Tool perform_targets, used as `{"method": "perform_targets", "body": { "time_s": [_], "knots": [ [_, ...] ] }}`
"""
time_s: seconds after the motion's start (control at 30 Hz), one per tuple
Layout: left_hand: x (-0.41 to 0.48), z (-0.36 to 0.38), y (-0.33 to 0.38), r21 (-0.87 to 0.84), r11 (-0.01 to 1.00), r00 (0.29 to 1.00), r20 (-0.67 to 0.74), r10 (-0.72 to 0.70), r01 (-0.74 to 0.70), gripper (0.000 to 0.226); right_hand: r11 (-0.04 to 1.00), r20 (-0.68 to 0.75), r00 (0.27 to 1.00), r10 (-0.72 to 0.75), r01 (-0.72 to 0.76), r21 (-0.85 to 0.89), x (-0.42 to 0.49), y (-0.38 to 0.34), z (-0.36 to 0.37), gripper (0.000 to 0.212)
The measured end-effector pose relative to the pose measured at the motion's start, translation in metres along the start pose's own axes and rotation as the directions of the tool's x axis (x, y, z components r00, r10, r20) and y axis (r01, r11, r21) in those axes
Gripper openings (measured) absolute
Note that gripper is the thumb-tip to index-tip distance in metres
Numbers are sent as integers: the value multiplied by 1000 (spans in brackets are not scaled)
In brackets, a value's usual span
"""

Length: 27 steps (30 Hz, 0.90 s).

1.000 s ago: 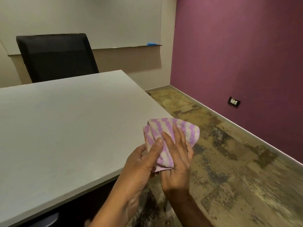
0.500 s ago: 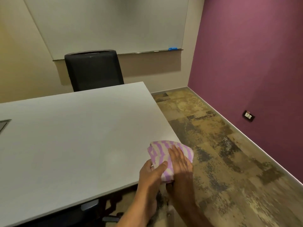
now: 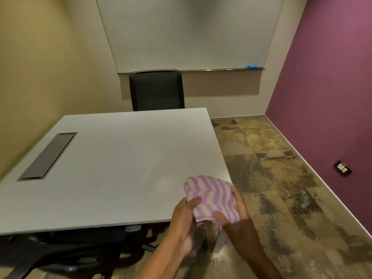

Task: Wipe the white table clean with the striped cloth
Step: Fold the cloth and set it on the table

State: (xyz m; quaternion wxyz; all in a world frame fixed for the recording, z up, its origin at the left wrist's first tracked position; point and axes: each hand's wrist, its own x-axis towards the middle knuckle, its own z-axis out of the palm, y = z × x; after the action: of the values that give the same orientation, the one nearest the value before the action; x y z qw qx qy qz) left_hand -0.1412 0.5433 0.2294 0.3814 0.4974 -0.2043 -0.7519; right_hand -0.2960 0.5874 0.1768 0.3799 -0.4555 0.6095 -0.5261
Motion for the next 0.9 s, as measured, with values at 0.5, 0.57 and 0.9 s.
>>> {"method": "perform_targets", "body": {
  "time_s": [0.5, 0.57, 0.9],
  "knots": [
    [9, 1, 38, -282, 959, 994, 102, 43, -13, 46, 574, 277, 816, 507, -559, 598, 74, -23, 10, 76],
    [17, 2, 47, -284, 959, 990, 134, 44, -4, 49, 528, 337, 796, 503, -592, 610, 91, -27, 7, 76],
    [72, 14, 99, -298, 954, 969, 226, 98, -27, 48, 432, 590, 645, 486, -764, 479, 181, -44, 14, 84]
  ]
}}
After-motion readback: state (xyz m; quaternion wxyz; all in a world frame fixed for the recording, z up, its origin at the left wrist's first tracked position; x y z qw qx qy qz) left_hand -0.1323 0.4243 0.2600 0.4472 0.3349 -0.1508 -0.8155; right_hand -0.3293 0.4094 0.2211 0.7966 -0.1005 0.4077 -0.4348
